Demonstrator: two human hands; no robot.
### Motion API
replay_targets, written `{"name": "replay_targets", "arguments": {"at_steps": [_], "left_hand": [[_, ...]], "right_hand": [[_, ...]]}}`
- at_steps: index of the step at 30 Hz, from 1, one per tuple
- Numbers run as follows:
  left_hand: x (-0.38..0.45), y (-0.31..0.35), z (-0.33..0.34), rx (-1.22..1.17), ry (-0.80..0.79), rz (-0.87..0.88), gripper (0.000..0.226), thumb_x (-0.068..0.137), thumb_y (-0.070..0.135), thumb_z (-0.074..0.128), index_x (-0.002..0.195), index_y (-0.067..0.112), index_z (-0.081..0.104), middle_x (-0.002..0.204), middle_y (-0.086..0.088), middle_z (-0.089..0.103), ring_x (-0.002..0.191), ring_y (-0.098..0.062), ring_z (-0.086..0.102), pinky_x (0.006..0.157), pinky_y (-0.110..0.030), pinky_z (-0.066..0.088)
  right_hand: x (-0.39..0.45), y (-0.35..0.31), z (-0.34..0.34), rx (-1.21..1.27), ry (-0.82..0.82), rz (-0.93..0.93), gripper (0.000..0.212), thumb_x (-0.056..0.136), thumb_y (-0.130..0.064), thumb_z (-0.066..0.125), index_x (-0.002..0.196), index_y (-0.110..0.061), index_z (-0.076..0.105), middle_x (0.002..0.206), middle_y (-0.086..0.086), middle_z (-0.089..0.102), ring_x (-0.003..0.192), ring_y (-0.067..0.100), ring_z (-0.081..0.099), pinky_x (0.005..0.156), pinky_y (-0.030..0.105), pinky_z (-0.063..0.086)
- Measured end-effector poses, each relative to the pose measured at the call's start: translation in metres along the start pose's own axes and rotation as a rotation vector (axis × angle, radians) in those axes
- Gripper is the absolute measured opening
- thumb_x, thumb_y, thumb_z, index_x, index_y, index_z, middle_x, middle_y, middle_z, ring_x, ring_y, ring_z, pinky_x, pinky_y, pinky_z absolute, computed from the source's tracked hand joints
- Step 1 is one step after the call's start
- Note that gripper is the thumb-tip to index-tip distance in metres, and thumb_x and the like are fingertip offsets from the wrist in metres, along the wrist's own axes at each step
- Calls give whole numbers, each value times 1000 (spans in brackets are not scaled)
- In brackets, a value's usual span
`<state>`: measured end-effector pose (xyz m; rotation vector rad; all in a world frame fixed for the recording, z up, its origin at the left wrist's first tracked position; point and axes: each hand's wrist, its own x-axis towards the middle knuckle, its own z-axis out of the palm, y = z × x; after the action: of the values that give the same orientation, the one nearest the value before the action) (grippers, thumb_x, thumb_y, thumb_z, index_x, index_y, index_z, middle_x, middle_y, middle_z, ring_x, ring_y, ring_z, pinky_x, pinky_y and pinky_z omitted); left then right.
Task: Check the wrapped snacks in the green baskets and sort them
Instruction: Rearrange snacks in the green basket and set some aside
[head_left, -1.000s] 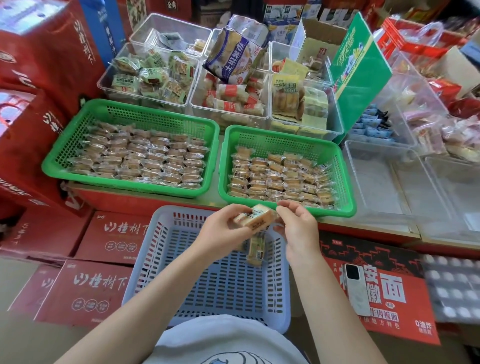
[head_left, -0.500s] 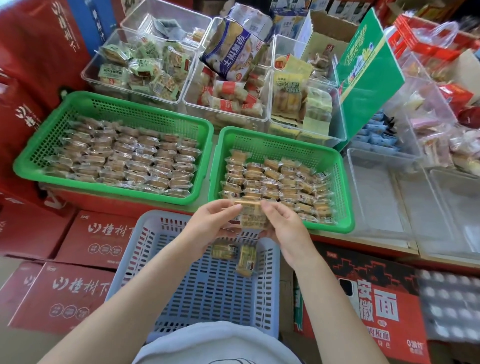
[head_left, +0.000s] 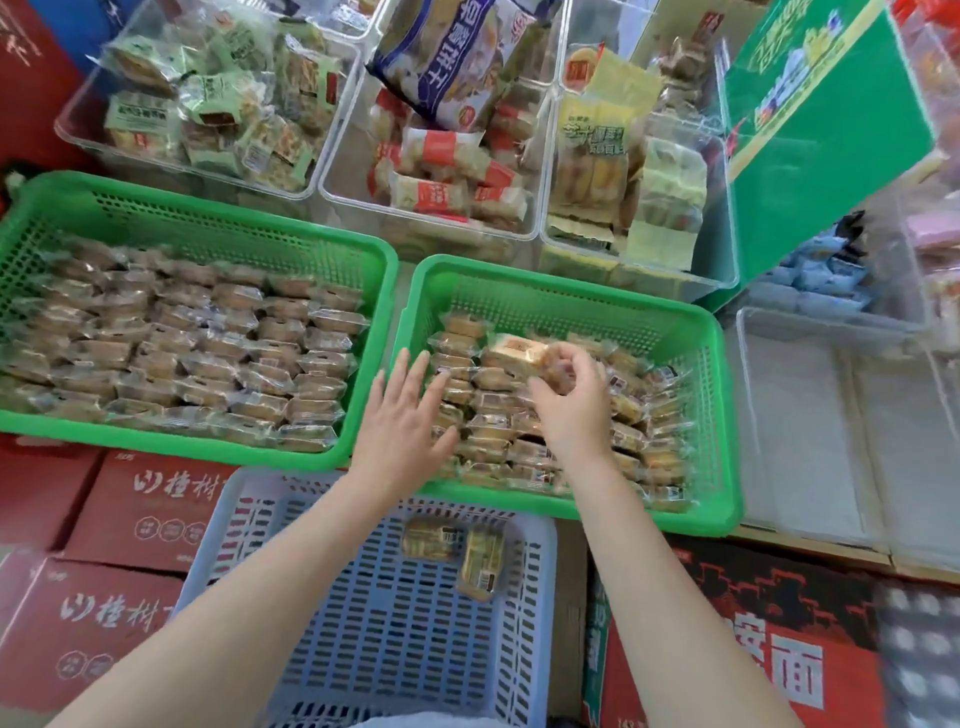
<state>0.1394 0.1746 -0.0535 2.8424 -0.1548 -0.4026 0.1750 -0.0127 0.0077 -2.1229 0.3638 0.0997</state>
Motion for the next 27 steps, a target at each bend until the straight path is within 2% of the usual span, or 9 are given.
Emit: {"name": "replay_targets", "arguments": {"at_steps": [3,6,9,12,16,20,23,25,27], "left_hand": [[10,-8,13,-3,113,4,76,97,60,26,161,18,24,169,-10,6,156,-27,-5,127,-45,-3],[14,-8,18,21,129,5,77,96,59,27,160,17,23,169,-11,7,157,-27,-2,126,-42,-5],[15,-10,21,41,131,0,78,95,58,30,160,15,25,169,-12,7,157,-28,-1,126,-42,-4],[16,-11,23,53,131,-7,79,94,57,34,160,14,25,169,-13,6,157,-27,-2,126,-42,-3],[16,-11,26,55,153,-11,80,94,56,36,159,12,24,169,-14,5,157,-27,-1,125,-43,0],[16,-11,27,62,155,-17,81,93,55,38,159,10,23,169,-15,4,157,-27,-1,126,-43,-1],[16,-11,24,21,153,-11,81,93,55,38,160,11,22,169,-13,3,157,-25,-4,126,-41,-4],[15,-12,22,-48,160,-4,79,94,53,39,160,13,21,169,-10,1,157,-21,-8,126,-36,-10],[14,-12,20,-106,165,1,77,96,51,38,161,14,20,170,-7,1,156,-18,-10,125,-33,-13]], "right_hand": [[40,-1,13,-158,93,-188,29,93,-5,64,121,-12,62,120,1,48,97,9,51,85,16,46],[75,5,29,-282,106,-282,30,91,-2,64,120,-7,63,121,8,57,100,15,54,85,23,46],[93,13,42,-433,7,-305,30,93,-6,63,122,-10,64,117,8,63,105,24,57,92,38,50],[100,19,52,-602,-102,-296,32,95,-9,61,127,-14,61,118,5,64,110,26,54,96,39,44],[109,19,57,-831,-152,-338,35,97,-4,53,129,-18,59,122,4,63,114,28,48,93,40,35],[113,6,56,-1068,-370,-252,34,98,-13,41,130,-15,55,131,8,58,131,33,36,106,50,29],[113,0,53,-1039,-487,-172,44,100,-27,39,141,-14,45,143,10,49,141,34,28,113,55,23],[106,-3,50,-938,-421,-216,52,100,-32,43,149,-15,38,150,11,43,142,32,27,115,52,23],[88,-7,50,-716,-296,-306,47,100,-28,48,144,-13,46,144,9,48,136,26,37,114,45,31]]}}
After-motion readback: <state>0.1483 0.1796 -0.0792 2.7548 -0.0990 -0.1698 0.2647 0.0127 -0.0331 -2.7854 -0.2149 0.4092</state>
